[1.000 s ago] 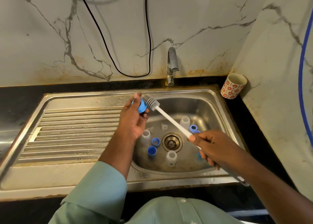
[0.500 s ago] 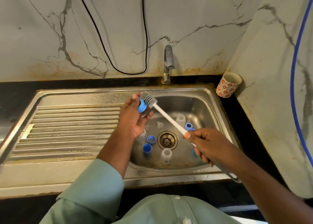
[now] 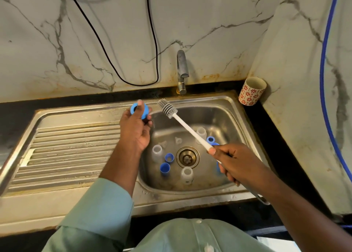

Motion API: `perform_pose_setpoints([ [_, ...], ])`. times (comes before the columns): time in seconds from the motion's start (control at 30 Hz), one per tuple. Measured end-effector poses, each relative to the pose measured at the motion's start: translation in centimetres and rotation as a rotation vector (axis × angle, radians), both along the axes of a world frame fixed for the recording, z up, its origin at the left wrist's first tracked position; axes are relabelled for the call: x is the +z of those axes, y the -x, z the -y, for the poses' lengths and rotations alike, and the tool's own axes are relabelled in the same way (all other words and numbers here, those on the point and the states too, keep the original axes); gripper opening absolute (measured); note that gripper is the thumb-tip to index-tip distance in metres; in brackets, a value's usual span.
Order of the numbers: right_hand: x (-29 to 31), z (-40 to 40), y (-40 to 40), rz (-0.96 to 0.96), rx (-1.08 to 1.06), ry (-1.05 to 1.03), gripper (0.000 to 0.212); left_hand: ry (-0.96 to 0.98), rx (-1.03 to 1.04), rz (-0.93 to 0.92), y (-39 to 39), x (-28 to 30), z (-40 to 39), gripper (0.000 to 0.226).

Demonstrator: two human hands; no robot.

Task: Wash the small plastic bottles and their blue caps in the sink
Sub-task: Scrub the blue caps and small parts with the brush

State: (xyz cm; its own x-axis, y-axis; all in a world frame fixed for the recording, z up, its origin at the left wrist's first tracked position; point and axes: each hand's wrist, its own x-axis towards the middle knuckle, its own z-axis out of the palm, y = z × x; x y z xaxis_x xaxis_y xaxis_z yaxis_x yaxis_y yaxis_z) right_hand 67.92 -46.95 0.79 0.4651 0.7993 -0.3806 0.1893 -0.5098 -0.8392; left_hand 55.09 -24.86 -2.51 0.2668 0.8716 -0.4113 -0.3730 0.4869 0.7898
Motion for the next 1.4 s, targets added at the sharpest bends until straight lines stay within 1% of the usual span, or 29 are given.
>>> perform_pose_setpoints([
  [0.07,-0.3,-0.4,0.3,-0.018,-0.021,-0.006,0.027,-0.029,-0.132,-0.050,-0.5,-0.1,1.2,0.034],
  [0.13,-0.5,-0.5,0.5,-0.037,-0.023,-0.019,0.026,-0.033,-0.196,-0.034,-0.8,-0.1,1.8,0.037],
  [0.2,-0.4,-0.3,0.7,-0.030,-0.007,-0.006,0.024,-0.055,-0.212,-0.045,-0.3,0.1,1.4,0.035],
  [0.3,-0.2,-0.6,0.2,-0.037,-0.049,-0.022,0.025,-0.163,-0.399,-0.124,0.0,0.3,1.5,0.033],
  [0.33,0.0,-0.5,0.0,-0.043,-0.050,-0.027,0.025,-0.181,-0.415,-0.119,0.0,0.4,1.8,0.033],
  [0.4,0.4,-0.1,-0.4,-0.044,-0.011,-0.016,0.023,-0.170,-0.347,-0.043,0.2,0.6,1.7,0.034],
  [0.43,0.5,0.2,-0.6,-0.046,0.012,-0.008,0.022,-0.160,-0.338,-0.012,0.4,0.7,1.5,0.039],
  [0.47,0.7,0.5,-0.7,-0.048,0.029,-0.005,0.021,-0.161,-0.381,-0.014,0.6,0.9,1.3,0.047],
  [0.57,0.4,0.8,-1.4,-0.049,0.038,-0.006,0.020,-0.263,-0.657,-0.127,1.1,1.0,1.4,0.062],
  [0.6,0.5,1.1,-1.7,-0.062,0.042,-0.008,0.020,-0.288,-0.709,-0.162,1.3,1.2,1.1,0.066],
  [0.67,0.7,1.9,-2.1,-0.109,0.071,-0.011,0.022,-0.305,-0.809,-0.216,1.9,1.6,0.2,0.081],
  [0.73,1.0,2.4,-2.6,-0.108,0.119,-0.006,0.027,-0.337,-0.966,-0.295,2.3,2.2,-0.6,0.093],
  [0.77,1.0,2.5,-2.7,-0.093,0.137,-0.005,0.029,-0.350,-1.025,-0.335,2.3,2.3,-0.9,0.099],
  [0.83,1.1,2.6,-2.8,-0.098,0.147,-0.018,0.023,-0.367,-1.052,-0.357,2.3,2.5,-1.5,0.108],
  [0.87,1.0,2.7,-2.9,-0.110,0.149,-0.020,0.021,-0.372,-1.037,-0.348,2.3,2.6,-1.7,0.109],
  [0.9,0.9,2.9,-2.9,-0.108,0.153,-0.022,0.026,-0.370,-1.005,-0.333,2.3,2.7,-1.7,0.107],
  [0.93,0.9,2.8,-2.7,-0.108,0.143,-0.027,0.029,-0.361,-0.965,-0.308,2.2,2.8,-1.6,0.100],
  [1.0,0.5,2.3,-2.5,-0.115,0.063,-0.056,0.021,-0.365,-0.864,-0.238,1.4,2.6,-0.8,0.072],
  [1.03,0.3,1.9,-2.3,-0.114,0.021,-0.068,0.020,-0.361,-0.771,-0.212,0.7,2.2,-0.3,0.058],
  [1.07,0.0,1.4,-2.1,-0.109,-0.017,-0.073,0.022,-0.319,-0.647,-0.178,0.1,1.6,0.1,0.049],
  [1.13,-0.5,0.6,-1.5,-0.087,-0.064,-0.072,0.024,-0.128,-0.428,-0.086,-0.7,0.3,1.0,0.035],
  [1.2,-0.9,-0.1,-0.9,-0.059,-0.085,-0.058,0.026,0.087,-0.303,0.020,-1.2,-0.7,1.9,0.031],
  [1.27,-1.3,-0.6,-0.4,0.026,-0.048,-0.023,0.031,0.247,-0.191,0.126,-1.5,-1.0,2.4,0.033],
  [1.33,-1.6,-0.6,0.2,0.121,0.032,0.015,0.033,0.322,-0.077,0.218,-1.4,-1.1,2.2,0.037],
  [1.4,-1.9,-0.5,0.5,0.155,0.051,0.013,0.031,0.307,-0.040,0.242,-1.3,-0.7,1.7,0.036],
])
